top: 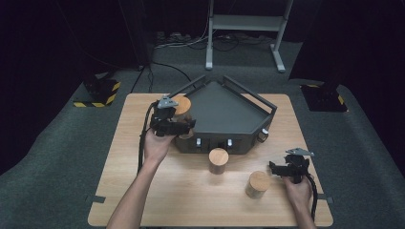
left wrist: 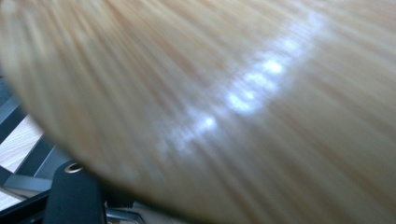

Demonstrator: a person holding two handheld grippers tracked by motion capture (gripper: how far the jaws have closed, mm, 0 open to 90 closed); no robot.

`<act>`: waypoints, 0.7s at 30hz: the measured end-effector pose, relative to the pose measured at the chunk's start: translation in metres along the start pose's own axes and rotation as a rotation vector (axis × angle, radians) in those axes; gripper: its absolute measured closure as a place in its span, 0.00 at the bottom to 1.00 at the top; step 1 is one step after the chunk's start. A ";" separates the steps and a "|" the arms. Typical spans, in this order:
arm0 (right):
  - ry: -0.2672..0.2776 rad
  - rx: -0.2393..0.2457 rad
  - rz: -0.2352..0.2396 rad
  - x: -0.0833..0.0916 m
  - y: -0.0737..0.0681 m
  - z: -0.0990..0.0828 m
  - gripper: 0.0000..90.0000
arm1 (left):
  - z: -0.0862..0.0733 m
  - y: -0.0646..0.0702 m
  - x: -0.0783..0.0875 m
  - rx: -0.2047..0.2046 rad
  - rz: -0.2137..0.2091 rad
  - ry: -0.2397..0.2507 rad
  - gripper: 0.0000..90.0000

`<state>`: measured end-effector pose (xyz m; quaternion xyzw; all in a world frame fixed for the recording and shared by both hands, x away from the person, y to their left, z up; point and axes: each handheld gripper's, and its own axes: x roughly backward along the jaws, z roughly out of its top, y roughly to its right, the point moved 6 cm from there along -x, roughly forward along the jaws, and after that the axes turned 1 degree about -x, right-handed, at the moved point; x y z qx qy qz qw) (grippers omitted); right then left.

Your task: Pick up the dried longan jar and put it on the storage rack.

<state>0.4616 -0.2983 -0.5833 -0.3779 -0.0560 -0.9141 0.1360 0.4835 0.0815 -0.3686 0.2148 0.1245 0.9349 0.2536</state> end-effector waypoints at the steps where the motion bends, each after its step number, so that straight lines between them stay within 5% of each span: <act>1: 0.000 0.000 0.000 0.000 0.000 0.000 0.00 | 0.001 -0.001 -0.003 -0.002 0.005 -0.003 0.29; 21: 0.000 0.000 0.000 0.000 0.000 0.000 0.00 | 0.008 -0.018 -0.045 0.016 0.095 0.015 0.29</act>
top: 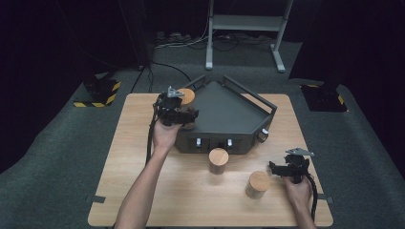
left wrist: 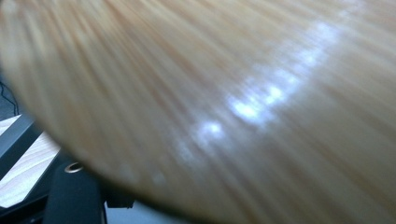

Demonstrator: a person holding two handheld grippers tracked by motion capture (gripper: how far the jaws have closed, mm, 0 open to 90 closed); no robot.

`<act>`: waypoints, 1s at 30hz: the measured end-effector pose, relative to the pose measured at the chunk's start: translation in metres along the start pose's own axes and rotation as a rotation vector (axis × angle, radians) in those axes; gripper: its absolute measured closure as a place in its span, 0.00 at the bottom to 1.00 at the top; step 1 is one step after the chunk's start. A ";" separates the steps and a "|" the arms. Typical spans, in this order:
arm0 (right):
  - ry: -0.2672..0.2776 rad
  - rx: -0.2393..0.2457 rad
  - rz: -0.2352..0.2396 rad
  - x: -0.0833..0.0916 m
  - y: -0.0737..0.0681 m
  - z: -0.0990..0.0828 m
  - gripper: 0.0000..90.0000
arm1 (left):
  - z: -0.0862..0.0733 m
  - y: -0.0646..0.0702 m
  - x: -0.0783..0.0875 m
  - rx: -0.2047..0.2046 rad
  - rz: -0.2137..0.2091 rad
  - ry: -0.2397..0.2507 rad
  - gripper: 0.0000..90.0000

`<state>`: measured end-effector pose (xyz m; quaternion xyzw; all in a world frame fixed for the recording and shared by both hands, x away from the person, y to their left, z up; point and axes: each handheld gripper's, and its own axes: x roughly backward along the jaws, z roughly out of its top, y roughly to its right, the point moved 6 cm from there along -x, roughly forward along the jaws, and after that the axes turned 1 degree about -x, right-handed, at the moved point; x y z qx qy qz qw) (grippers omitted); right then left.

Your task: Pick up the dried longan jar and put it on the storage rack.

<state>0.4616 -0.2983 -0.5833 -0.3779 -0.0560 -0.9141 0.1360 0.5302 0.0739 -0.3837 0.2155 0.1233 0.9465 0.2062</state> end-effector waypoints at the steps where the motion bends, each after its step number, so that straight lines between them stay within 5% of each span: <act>1: 0.000 0.000 0.000 0.000 0.000 0.000 0.00 | -0.001 -0.001 -0.002 -0.005 0.006 -0.001 0.29; 30: 0.000 0.000 0.000 0.000 0.000 0.000 0.00 | -0.015 -0.013 -0.025 -0.006 0.061 -0.025 0.29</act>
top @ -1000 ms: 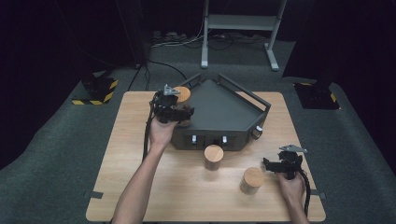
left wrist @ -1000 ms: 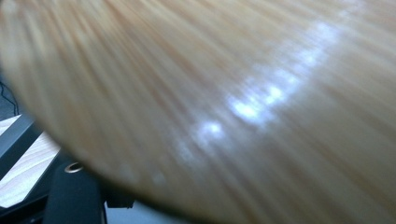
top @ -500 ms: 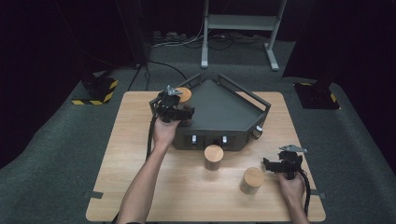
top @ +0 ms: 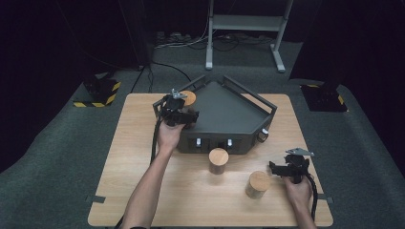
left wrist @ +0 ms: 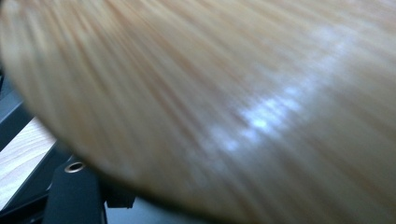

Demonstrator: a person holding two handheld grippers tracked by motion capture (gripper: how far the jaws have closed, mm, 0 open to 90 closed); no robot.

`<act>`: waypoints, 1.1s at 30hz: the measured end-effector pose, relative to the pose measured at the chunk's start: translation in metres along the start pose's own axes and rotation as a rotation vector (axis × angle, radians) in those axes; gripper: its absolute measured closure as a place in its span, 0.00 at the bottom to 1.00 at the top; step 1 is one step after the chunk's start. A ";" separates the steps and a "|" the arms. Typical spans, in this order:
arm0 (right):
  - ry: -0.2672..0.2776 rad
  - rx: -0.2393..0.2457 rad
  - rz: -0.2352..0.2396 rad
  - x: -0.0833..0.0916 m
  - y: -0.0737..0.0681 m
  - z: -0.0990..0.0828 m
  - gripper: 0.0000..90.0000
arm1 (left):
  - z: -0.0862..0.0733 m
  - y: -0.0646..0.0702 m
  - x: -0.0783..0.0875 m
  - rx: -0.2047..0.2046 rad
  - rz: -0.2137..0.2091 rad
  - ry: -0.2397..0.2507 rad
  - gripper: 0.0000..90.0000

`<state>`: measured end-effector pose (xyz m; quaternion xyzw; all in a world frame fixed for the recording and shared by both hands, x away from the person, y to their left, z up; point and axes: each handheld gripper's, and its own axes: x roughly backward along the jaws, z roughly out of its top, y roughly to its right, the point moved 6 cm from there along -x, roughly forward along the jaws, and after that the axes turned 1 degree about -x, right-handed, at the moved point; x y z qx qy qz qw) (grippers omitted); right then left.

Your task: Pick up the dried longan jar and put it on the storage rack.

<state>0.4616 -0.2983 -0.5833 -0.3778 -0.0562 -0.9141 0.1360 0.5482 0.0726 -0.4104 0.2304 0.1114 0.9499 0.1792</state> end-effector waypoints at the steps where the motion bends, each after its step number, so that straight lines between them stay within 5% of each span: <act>1: 0.000 0.000 0.000 0.000 0.000 0.000 0.00 | 0.000 0.000 0.000 0.000 0.001 0.004 0.29; 28: 0.000 0.000 0.000 0.000 0.000 0.000 0.00 | -0.001 0.000 0.000 -0.004 -0.012 0.021 0.28; 33: 0.000 0.000 0.000 0.000 0.000 0.000 0.00 | 0.001 0.001 0.003 -0.013 -0.016 0.034 0.20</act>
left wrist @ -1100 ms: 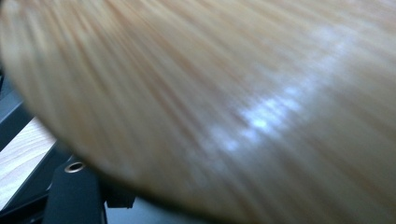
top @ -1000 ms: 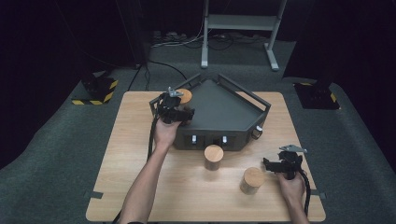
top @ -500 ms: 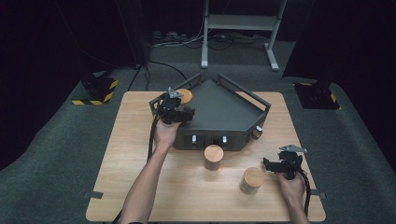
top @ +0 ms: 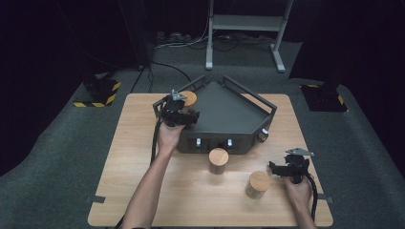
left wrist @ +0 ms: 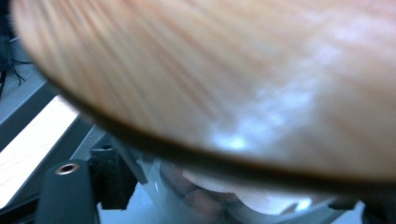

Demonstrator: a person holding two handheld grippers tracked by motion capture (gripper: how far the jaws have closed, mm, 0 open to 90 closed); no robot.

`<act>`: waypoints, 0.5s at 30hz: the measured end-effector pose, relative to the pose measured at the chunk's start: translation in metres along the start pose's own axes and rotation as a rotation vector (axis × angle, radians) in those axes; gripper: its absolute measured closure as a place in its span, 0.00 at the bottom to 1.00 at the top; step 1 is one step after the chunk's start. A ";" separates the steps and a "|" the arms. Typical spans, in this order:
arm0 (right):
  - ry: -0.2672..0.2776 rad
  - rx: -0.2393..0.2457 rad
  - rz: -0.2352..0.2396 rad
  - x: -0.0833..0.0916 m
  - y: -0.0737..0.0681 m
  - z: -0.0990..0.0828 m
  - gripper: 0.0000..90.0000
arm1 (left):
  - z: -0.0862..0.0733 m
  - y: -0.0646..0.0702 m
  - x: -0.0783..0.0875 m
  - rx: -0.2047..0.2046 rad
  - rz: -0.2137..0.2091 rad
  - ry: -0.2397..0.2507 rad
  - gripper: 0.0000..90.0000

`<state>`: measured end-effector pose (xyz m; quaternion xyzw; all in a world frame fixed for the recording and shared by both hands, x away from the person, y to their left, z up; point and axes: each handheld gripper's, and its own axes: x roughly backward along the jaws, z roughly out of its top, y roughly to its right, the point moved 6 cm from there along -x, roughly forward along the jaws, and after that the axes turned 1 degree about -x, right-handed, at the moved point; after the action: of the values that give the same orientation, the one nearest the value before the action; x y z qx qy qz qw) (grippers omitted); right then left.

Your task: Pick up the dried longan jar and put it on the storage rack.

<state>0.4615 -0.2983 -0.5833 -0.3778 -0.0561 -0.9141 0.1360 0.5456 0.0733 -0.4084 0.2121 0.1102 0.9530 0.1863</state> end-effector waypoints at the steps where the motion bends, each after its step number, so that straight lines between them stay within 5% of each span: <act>1: 0.000 0.000 0.000 0.000 0.000 0.000 0.00 | 0.001 0.000 0.001 -0.002 0.001 0.003 0.19; 15: 0.000 0.000 0.000 0.000 0.000 0.000 0.00 | -0.002 -0.003 0.010 -0.044 0.018 -0.003 0.12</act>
<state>0.4616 -0.2983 -0.5833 -0.3778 -0.0561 -0.9141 0.1360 0.5368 0.0801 -0.4075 0.2103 0.0869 0.9565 0.1824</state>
